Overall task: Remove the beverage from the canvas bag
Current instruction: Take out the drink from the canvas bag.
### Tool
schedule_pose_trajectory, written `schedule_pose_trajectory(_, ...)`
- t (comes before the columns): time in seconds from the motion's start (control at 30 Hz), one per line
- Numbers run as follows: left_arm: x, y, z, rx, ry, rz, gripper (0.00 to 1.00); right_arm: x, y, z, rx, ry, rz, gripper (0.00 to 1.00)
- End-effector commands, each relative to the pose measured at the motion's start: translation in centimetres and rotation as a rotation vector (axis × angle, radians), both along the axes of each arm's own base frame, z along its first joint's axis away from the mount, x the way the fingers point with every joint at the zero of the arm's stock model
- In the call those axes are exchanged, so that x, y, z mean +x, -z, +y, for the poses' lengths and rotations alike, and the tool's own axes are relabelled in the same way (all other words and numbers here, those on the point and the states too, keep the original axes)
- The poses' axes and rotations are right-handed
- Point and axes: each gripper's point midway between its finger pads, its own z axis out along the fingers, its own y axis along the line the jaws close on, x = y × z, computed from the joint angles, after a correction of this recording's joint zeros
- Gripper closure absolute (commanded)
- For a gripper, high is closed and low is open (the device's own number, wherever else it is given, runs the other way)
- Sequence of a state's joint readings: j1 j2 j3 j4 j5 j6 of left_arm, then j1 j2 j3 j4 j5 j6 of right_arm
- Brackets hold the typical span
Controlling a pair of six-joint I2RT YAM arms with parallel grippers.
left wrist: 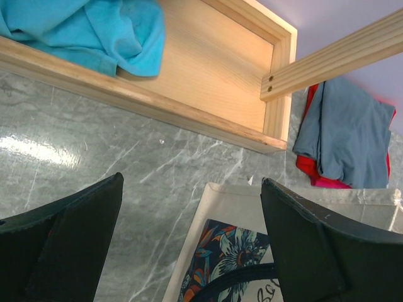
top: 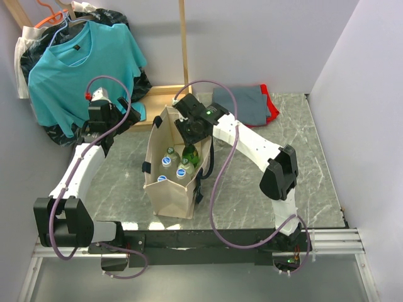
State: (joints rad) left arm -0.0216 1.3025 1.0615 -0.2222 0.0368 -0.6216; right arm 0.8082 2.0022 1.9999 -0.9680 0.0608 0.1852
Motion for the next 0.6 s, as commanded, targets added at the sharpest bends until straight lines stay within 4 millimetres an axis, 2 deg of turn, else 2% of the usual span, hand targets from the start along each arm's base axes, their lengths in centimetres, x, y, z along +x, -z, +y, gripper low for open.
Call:
schedule_pose_trajectory(0.0, 0.8, -1.0, -0.3, 0.001, 0.012, -0.042, 0.04, 1.0, -1.6, 0.2, 0.029, -0.002, -0.032, 0.67)
schedule_pose_trajectory(0.07, 0.7, -0.9, -0.2, 0.002, 0.009, -0.04, 0.04, 0.9, -1.4, 0.2, 0.023, -0.006, -0.027, 0.71)
schedule_pose_trajectory(0.1, 0.7, -0.9, -0.3, 0.002, 0.011, -0.04, 0.04, 0.9, -1.3, 0.1, 0.019, -0.004, -0.023, 0.79)
schedule_pose_trajectory(0.3, 0.7, -0.8, -0.2, 0.003, 0.008, -0.039, 0.04, 0.7, -0.8, 0.4, 0.024, -0.022, -0.005, 0.98)
schedule_pose_trajectory(0.4, 0.7, -0.9, -0.2, 0.002, 0.009, -0.04, 0.04, 0.7, -0.7, 0.5, 0.027, -0.023, -0.002, 1.0)
schedule_pose_trajectory(0.57, 0.7, -0.9, -0.2, 0.003, 0.008, -0.04, 0.04, 1.1, -2.4, 1.0, 0.061, -0.027, -0.041, 1.0)
